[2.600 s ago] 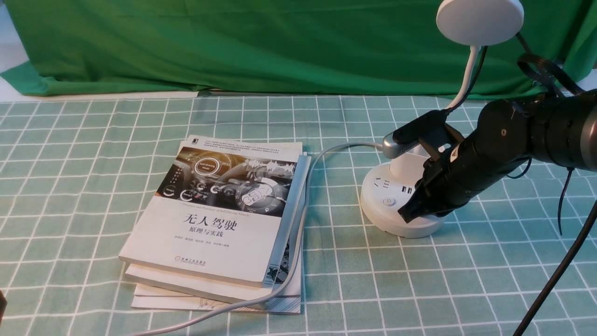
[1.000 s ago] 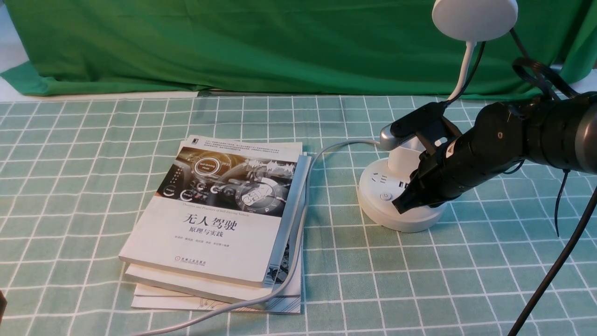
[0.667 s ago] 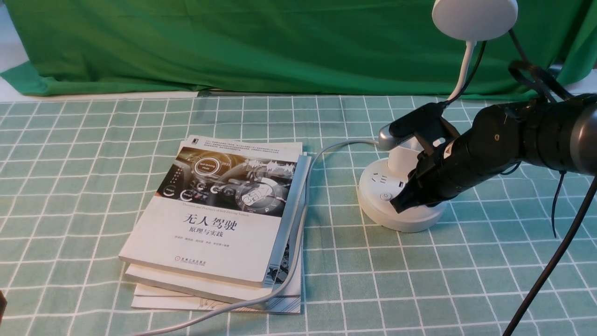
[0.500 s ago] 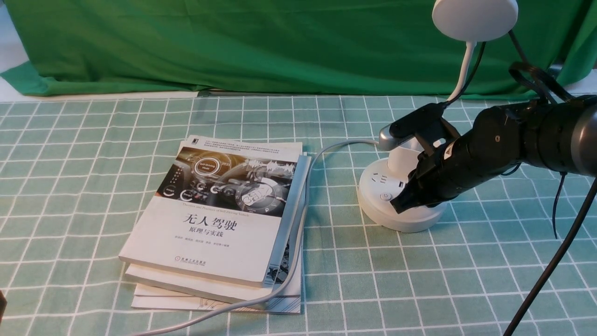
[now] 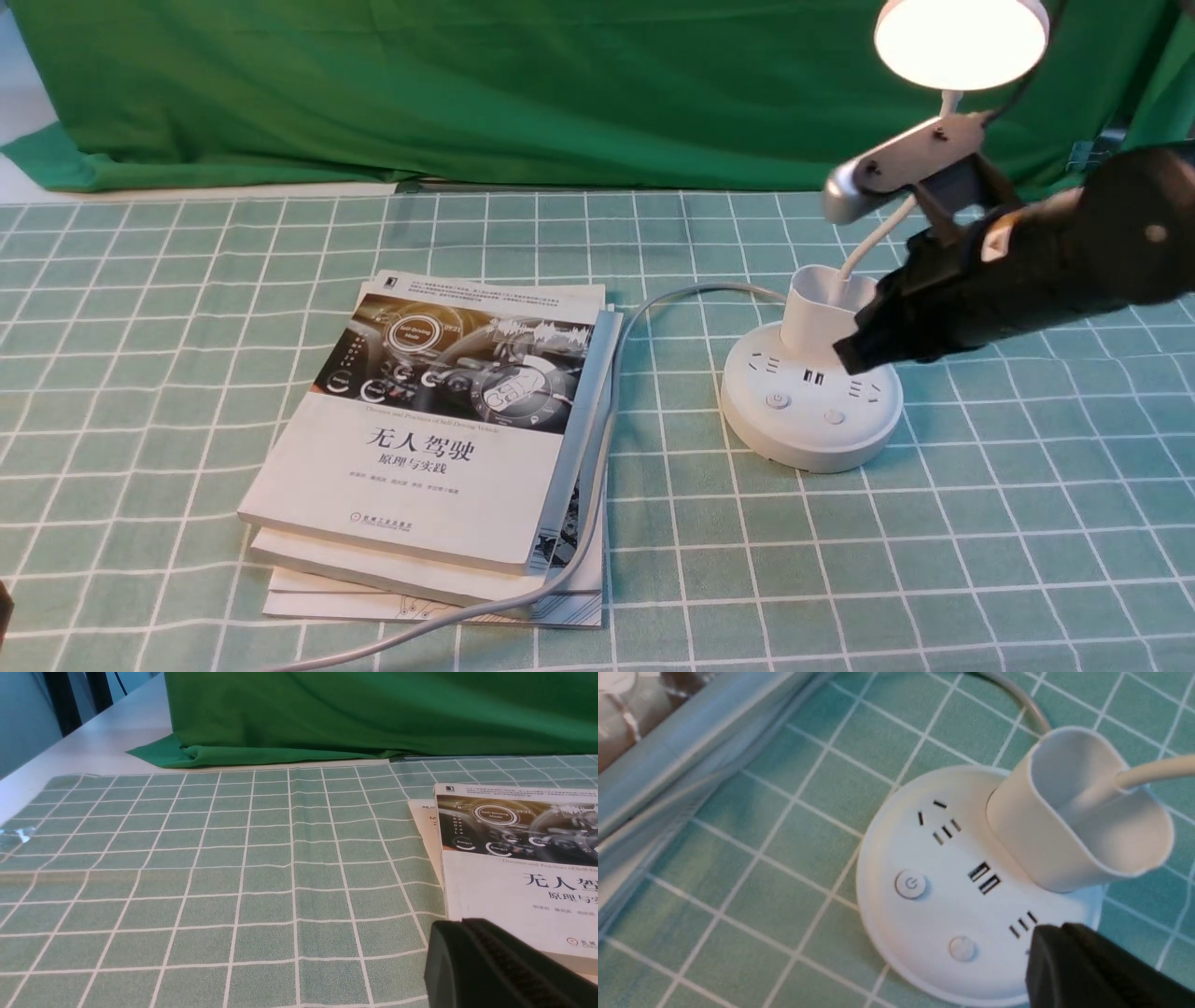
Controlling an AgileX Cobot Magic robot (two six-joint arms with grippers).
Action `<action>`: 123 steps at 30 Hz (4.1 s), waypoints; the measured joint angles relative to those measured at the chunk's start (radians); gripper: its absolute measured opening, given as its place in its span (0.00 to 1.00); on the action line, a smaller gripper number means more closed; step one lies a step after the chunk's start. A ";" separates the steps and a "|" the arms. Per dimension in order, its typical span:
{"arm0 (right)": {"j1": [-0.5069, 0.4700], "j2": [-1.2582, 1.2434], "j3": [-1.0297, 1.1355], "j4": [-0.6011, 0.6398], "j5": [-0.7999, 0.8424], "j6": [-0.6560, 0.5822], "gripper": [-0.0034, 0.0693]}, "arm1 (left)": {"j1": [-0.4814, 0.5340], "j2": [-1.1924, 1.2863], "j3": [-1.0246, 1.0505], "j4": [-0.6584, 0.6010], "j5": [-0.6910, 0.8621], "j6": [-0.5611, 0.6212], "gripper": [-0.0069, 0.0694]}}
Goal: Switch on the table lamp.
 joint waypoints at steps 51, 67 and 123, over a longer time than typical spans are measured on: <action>-0.415 -1.579 1.098 -0.084 -0.411 0.260 0.23 | 0.000 0.000 0.000 0.000 -0.001 0.000 0.12; -0.415 -1.580 1.099 -0.094 -0.242 0.297 0.28 | 0.000 0.000 0.000 0.000 -0.001 0.000 0.12; -0.415 -1.580 1.099 -0.097 -0.237 0.304 0.37 | 0.000 0.000 0.000 0.000 -0.001 0.000 0.12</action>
